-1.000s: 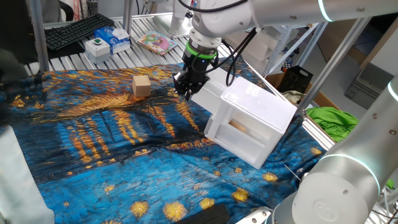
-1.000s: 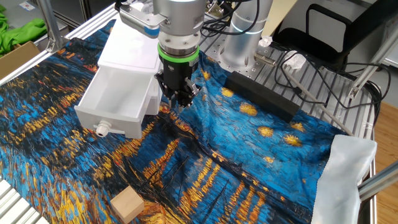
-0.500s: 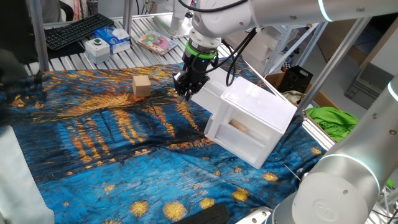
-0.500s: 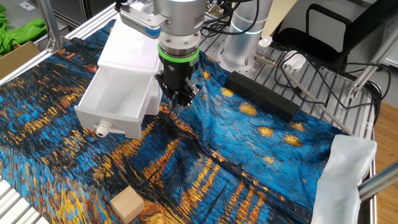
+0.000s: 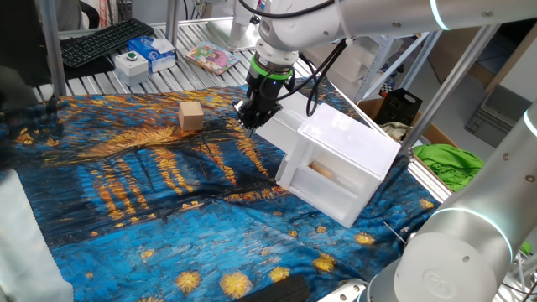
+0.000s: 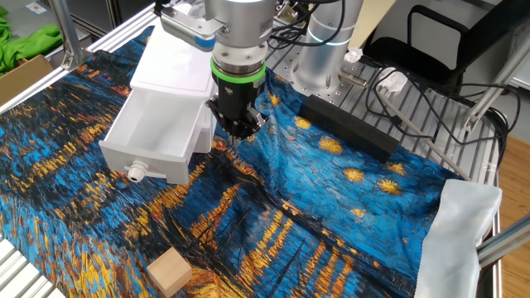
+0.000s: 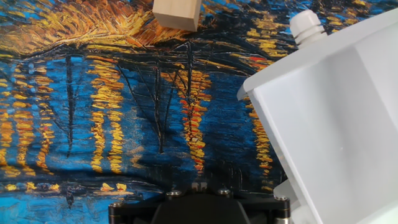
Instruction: Put things in the drawer
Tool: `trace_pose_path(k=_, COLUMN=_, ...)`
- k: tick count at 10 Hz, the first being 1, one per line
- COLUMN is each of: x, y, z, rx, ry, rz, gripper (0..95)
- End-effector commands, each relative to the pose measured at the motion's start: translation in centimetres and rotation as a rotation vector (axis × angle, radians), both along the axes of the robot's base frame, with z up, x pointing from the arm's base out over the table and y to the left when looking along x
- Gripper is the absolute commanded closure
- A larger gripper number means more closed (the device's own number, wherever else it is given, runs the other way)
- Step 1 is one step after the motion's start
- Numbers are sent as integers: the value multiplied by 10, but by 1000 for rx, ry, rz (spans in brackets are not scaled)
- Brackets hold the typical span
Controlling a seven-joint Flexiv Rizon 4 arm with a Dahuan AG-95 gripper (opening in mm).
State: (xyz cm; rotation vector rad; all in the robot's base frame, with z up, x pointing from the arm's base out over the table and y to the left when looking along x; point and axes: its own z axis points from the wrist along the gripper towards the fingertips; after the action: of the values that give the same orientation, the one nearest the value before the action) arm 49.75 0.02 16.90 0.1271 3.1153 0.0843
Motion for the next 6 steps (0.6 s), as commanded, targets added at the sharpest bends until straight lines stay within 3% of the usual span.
trace_pose_path(k=1, x=1, y=1, z=0, rx=0, ry=8, rz=26, gripper=950)
trace_pose_path(k=3, x=1, y=1, z=0, rx=-17, ry=11, rz=70, gripper=950)
trace_pose_path(k=6, x=0, y=1, z=0, rx=-20, ry=31, rz=100, gripper=950)
